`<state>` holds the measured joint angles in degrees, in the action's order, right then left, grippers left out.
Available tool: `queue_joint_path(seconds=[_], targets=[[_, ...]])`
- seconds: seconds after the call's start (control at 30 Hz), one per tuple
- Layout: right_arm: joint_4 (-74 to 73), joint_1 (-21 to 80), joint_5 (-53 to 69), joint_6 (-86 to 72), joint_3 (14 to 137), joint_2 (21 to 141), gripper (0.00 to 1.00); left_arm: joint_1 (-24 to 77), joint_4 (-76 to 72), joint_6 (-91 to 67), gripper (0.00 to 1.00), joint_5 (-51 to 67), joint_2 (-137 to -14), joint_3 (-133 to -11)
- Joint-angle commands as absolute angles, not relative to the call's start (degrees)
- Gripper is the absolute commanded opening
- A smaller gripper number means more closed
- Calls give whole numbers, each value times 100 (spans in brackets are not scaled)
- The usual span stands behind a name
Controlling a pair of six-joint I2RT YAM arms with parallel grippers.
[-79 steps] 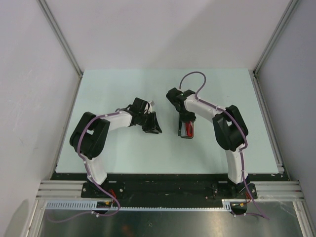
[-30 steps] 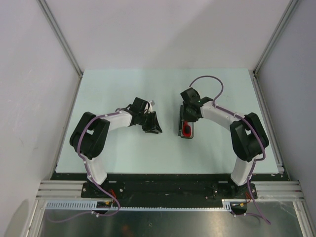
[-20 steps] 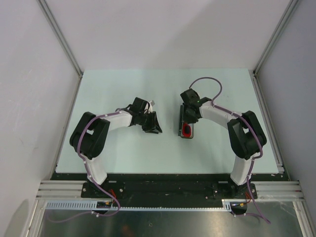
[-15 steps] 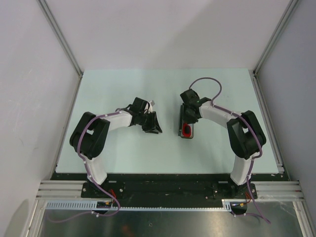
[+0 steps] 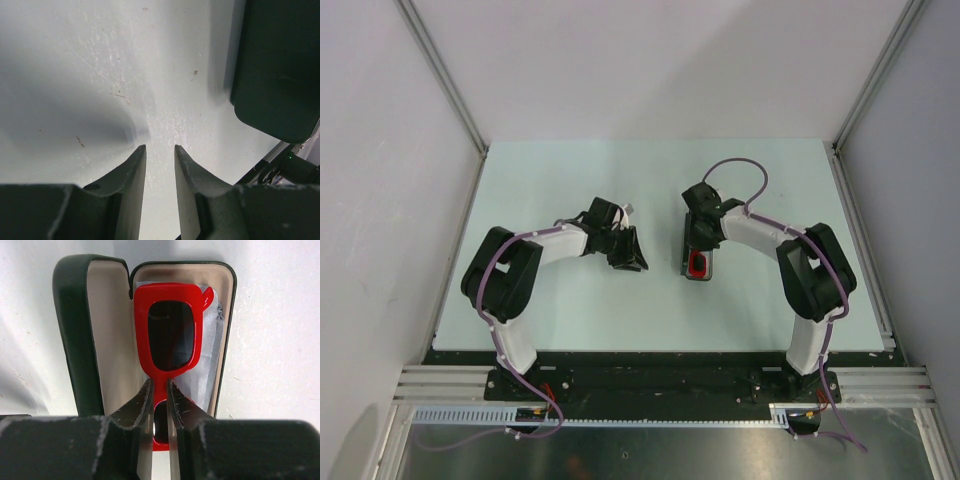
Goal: Organize the sunglasses
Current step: Adjust the sunglasses in the sunglasses case.
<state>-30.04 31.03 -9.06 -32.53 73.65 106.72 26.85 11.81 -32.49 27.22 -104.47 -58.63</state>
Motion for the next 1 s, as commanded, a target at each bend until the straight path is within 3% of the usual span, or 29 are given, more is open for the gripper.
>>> queue_joint_path(seconds=[0.0, 0.7, 0.97], targets=[[-3226, 3173, -1257, -3507, 7400, 10819, 13, 2654, 1204, -3146, 34, 2812, -10239, -6082], [-3261, 3243, -1415, -2795, 7400, 10837, 14, 2654, 1213, -3146, 34, 2821, -10257, -6091], [-3103, 3165, -1292, -3024, 7400, 10460, 32, 2654, 1222, -3155, 34, 2821, -10231, -6082]])
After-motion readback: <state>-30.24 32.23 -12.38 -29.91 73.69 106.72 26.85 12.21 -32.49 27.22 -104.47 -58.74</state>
